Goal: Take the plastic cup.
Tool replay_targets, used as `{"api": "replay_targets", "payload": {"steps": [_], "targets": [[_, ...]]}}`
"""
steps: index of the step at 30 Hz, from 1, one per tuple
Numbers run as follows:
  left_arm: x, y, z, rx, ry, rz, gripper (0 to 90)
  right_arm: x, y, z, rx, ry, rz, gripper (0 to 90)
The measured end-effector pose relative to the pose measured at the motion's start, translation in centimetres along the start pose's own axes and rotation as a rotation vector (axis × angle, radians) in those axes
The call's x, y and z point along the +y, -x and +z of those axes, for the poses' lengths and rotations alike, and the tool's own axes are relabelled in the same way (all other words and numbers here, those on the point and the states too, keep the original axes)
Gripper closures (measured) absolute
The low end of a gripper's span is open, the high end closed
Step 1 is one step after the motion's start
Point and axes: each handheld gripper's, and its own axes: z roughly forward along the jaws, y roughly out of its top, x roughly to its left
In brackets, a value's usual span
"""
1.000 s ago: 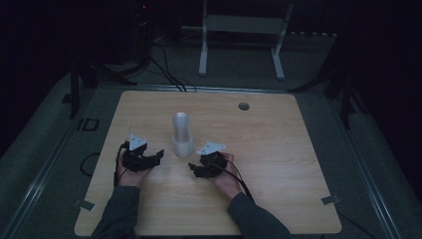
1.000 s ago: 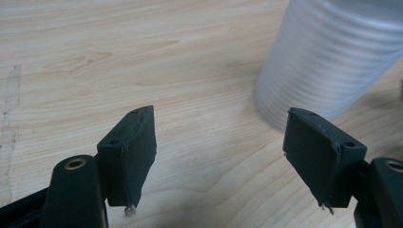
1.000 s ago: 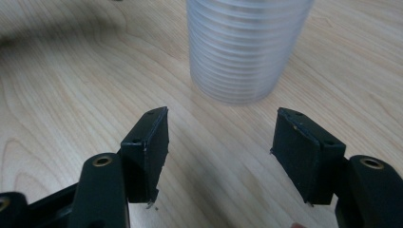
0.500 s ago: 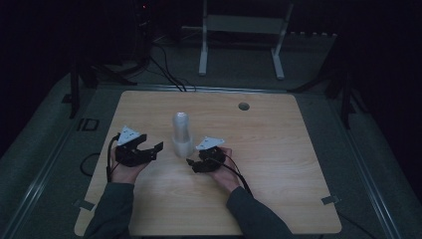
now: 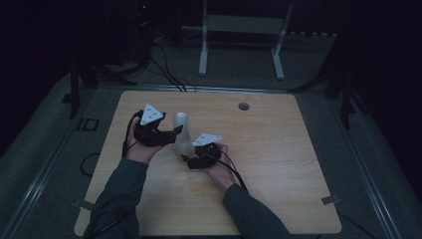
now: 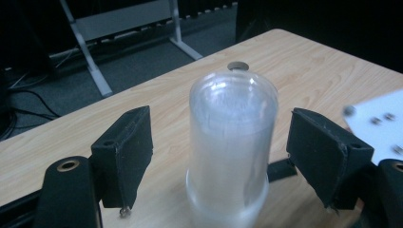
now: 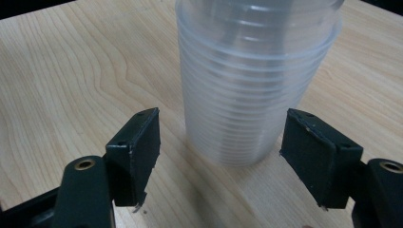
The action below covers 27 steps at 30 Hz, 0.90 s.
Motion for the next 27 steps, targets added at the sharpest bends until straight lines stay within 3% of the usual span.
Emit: {"api": "replay_targets", "payload": {"steps": [5,9,18,22,27], "targets": [[0.2,0.0,2.2,-0.016,-0.041,0.021,25.0,0.2,0.2,-0.2,-0.003,0.019,-0.002,28.6],[0.2,0.1,2.8,-0.030,-0.036,0.015,28.2,0.2,0.4,-0.4,-0.007,0.027,-0.002,28.5],[0.7,0.4,2.7,-0.046,-0.021,0.028,39.1,0.7,0.6,-0.5,-0.016,0.070,-0.004,24.5],[0.8,0.5,2.6,-0.051,-0.024,0.042,39.7,0.9,0.7,-0.4,-0.014,0.085,0.007,23.7],[1.1,0.4,2.4,-0.056,-0.004,0.027,39.5,1.3,0.9,-0.4,-0.015,0.112,0.008,21.3]]}}
